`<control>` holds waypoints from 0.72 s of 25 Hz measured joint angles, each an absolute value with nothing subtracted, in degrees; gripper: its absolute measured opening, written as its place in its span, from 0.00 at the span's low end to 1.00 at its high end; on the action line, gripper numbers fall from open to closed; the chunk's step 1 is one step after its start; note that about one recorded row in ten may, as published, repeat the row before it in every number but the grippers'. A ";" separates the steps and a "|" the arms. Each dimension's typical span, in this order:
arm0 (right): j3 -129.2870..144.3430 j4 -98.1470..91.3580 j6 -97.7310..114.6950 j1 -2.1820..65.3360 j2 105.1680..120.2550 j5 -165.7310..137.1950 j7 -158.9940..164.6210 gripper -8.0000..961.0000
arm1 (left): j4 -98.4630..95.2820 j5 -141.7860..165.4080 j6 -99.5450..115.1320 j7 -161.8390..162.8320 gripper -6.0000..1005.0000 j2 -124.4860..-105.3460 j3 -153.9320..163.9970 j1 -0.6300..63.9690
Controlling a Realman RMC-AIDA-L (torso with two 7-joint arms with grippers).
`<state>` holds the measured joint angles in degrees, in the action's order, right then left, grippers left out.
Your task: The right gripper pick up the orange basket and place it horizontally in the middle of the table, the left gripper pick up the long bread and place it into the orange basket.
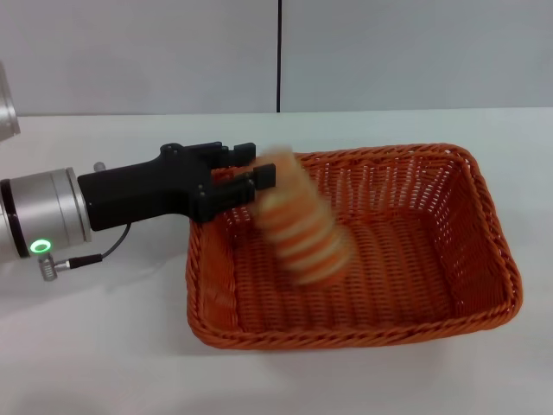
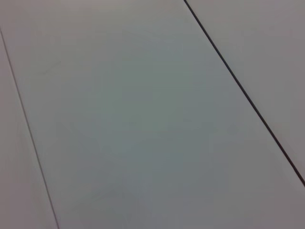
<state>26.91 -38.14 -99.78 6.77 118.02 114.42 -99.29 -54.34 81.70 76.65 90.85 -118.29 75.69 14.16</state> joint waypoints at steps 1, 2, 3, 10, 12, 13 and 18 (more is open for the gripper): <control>26.82 -37.76 -99.76 6.76 117.82 114.42 -99.33 0.53 | -54.32 81.85 76.81 90.81 0.33 -118.28 75.90 13.99; 26.82 -37.76 -99.76 6.76 117.82 114.42 -99.33 0.53 | -54.32 81.85 76.81 90.81 0.36 -118.28 75.90 13.99; 26.66 -37.66 -99.75 6.76 117.76 114.43 -99.33 0.53 | -54.31 81.89 77.01 90.80 0.38 -118.28 76.01 13.91; 25.38 -37.92 -100.09 6.45 117.71 114.53 -98.99 0.54 | -55.03 81.89 79.94 90.73 0.72 -118.05 69.18 11.90; 25.38 -37.98 -100.10 6.34 117.71 114.59 -98.98 0.54 | -54.72 81.88 80.18 90.47 0.74 -118.02 66.83 11.61; 25.38 -38.02 -100.10 6.30 117.72 114.62 -98.98 0.54 | -54.72 81.88 80.18 90.47 0.75 -118.02 66.83 11.61; 25.37 -38.05 -99.16 6.44 117.85 114.50 -99.51 0.54 | -50.60 81.45 85.89 83.01 0.80 -118.04 52.75 10.19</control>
